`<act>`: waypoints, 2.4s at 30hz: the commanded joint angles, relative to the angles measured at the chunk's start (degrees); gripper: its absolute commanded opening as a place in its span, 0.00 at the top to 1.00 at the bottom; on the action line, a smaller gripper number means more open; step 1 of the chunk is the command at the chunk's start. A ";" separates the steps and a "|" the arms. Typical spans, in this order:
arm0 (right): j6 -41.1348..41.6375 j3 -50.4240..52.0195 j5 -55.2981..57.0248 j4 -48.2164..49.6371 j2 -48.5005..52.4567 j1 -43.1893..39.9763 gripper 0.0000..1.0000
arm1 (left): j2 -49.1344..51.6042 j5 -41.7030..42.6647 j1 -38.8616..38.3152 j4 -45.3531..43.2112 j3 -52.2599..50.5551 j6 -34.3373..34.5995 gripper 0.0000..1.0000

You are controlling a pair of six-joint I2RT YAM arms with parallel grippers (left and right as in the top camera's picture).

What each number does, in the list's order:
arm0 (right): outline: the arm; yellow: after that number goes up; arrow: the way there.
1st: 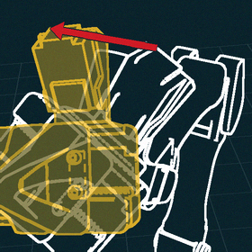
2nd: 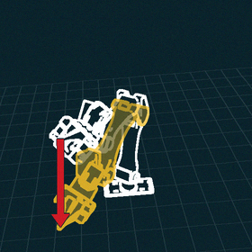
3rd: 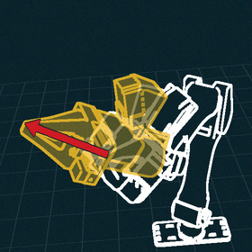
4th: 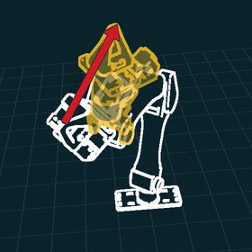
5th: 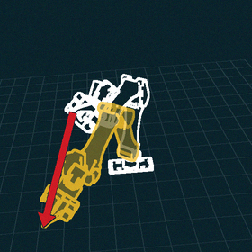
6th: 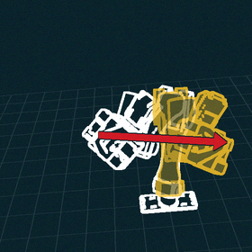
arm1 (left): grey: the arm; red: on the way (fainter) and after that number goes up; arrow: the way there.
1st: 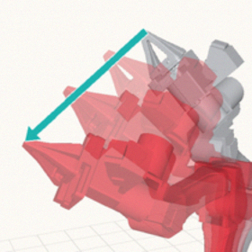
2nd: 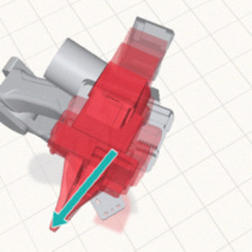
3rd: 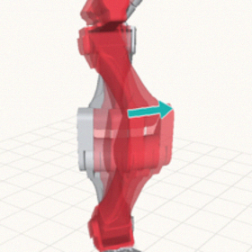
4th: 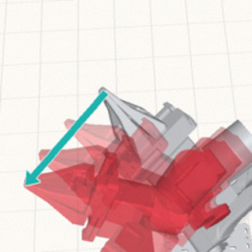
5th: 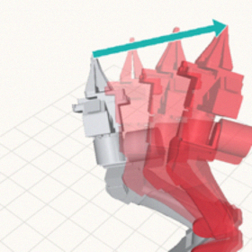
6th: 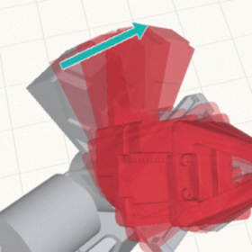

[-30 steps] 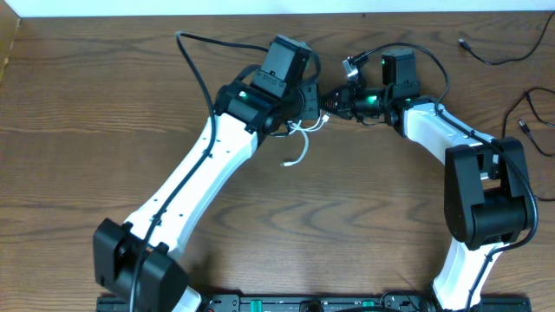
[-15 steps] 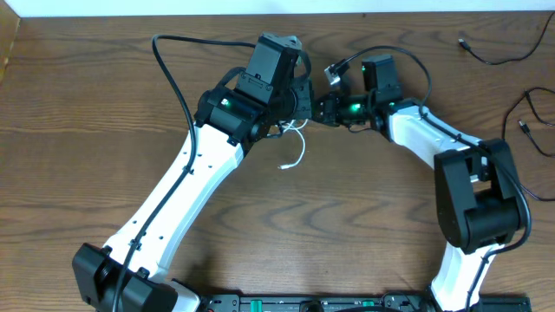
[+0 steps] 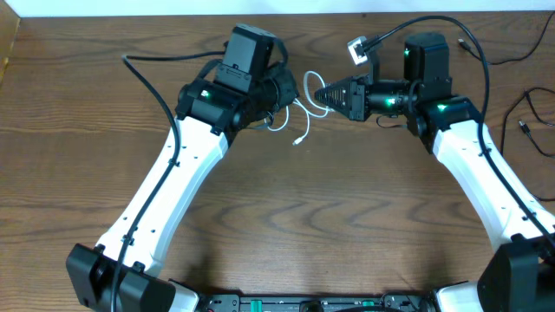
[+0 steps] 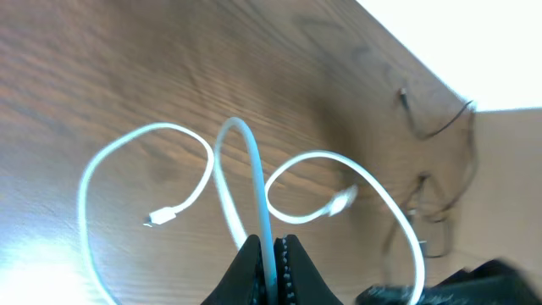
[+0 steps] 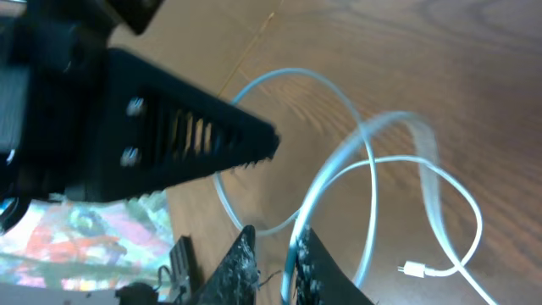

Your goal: Untangle cables

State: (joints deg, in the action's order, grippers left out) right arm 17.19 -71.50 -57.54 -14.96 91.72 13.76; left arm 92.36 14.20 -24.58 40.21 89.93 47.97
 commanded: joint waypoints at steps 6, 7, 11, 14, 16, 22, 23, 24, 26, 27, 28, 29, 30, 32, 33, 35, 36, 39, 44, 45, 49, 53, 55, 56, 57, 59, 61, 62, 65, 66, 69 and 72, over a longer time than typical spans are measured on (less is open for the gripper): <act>-3.15 0.02 -4.61 0.04 0.22 2.47 0.72 | -0.63 10.40 0.94 -2.32 0.02 16.72 0.92; -3.15 0.00 -4.61 0.35 0.22 2.73 0.70 | -0.63 11.10 0.94 -2.43 0.02 17.57 0.92; -3.13 0.00 -6.51 1.97 0.22 3.08 0.64 | -0.63 11.34 0.96 -2.56 0.02 18.86 0.92; -3.13 0.00 -6.51 2.12 0.20 3.08 0.60 | -0.63 11.37 0.94 -2.56 0.02 20.37 0.92; -3.15 0.02 -6.51 2.03 0.22 3.21 0.60 | -0.63 11.34 0.94 -2.58 0.02 22.49 0.92; -3.10 0.02 -3.15 1.86 0.22 4.66 0.59 | -0.63 11.52 0.94 -2.56 0.02 28.74 0.92; -3.10 0.02 -1.81 1.86 0.22 5.09 0.60 | -0.63 11.82 0.94 -2.58 0.02 29.29 0.91; -3.10 0.02 -0.57 1.86 0.22 5.40 0.60 | -0.63 12.22 0.94 -2.62 0.02 29.59 0.91; -3.08 0.02 2.34 1.77 0.22 5.99 0.60 | -0.63 12.37 0.94 -2.84 0.02 30.25 0.91; -3.08 0.02 3.78 1.66 0.22 6.23 0.62 | -0.63 12.39 0.94 -2.84 0.02 30.36 0.91; -3.08 0.02 4.66 1.60 0.22 6.34 0.63 | -0.63 12.37 0.94 -2.84 0.02 30.36 0.91; -3.08 0.02 6.10 1.25 0.22 6.40 0.64 | -0.63 12.39 0.94 -2.84 0.02 30.36 0.91; -3.08 0.02 7.21 0.94 0.22 6.43 0.67 | -0.63 12.37 0.94 -2.84 0.02 30.36 0.91; -3.08 0.02 9.68 0.11 0.22 6.43 0.74 | -0.63 12.37 0.94 -2.84 0.02 30.36 0.91; -3.08 0.02 10.73 -0.31 0.22 6.43 0.79 | -0.63 12.37 0.94 -2.84 0.02 30.36 0.91; -3.10 0.02 12.24 -0.94 0.22 6.34 0.88 | -0.63 12.35 0.94 -2.84 0.02 30.34 0.91; -3.08 0.02 12.66 -1.14 0.22 6.19 0.95 | -0.63 12.33 0.94 -2.84 0.02 30.34 0.91; -3.06 0.02 13.09 -1.11 0.22 5.20 0.99 | -0.63 12.15 0.94 -2.80 0.02 29.59 0.75; -0.72 0.00 13.99 -1.11 0.20 1.42 0.99 | -0.63 12.15 0.94 -2.80 0.02 21.22 0.44; -0.22 0.00 14.14 -1.07 0.20 0.66 0.99 | -0.63 12.15 0.96 -2.80 0.02 19.39 0.43; 1.60 -0.17 14.12 -0.87 -0.02 -3.21 0.99 | -0.63 12.13 1.18 -2.80 0.02 9.22 0.40; 2.54 -2.97 14.12 -6.23 -1.86 -9.75 0.99 | -0.63 12.13 2.12 -2.51 0.02 -8.72 0.40; 2.40 -5.77 14.23 -11.08 -2.89 -13.00 0.99 | -0.63 12.11 2.34 -2.05 0.02 -15.98 0.40; 2.21 -7.32 14.47 -13.73 -3.32 -14.58 0.99 | -0.63 12.13 2.34 -1.88 0.02 -18.40 0.40; 1.55 -8.98 14.88 -16.50 -3.63 -16.06 0.99 | -0.63 12.13 2.34 -1.73 0.02 -20.15 0.40; -1.36 -13.27 16.22 -23.74 -4.13 -19.41 0.99 | -0.63 12.13 2.34 -1.66 0.02 -22.36 0.40; -4.57 -17.75 19.19 -31.47 -4.24 -22.36 0.99 | -0.63 12.11 2.34 -1.49 0.02 -23.45 0.40; -6.03 -20.11 21.75 -35.56 -4.24 -23.85 0.99 | -0.63 12.11 2.34 -1.44 0.02 -23.98 0.40; -8.09 -26.88 34.25 -47.10 -4.24 -28.61 0.99 | -0.63 12.11 2.34 -1.33 0.02 -25.07 0.39; -8.09 -28.22 37.44 -49.27 -4.24 -29.94 0.99 | -0.63 12.11 2.34 -1.25 0.02 -25.07 0.40; -8.04 -31.36 45.09 -53.66 -4.24 -34.86 0.99 | -0.63 12.11 2.34 -1.25 0.02 -25.09 0.39; -6.45 -31.80 49.68 -53.31 -4.24 -39.54 0.99 | -0.63 12.11 2.34 -1.22 0.02 -25.07 0.39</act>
State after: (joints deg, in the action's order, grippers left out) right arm 10.98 -101.97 -18.92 -68.27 87.83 -21.32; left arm 92.36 25.82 -22.50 38.81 89.91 24.86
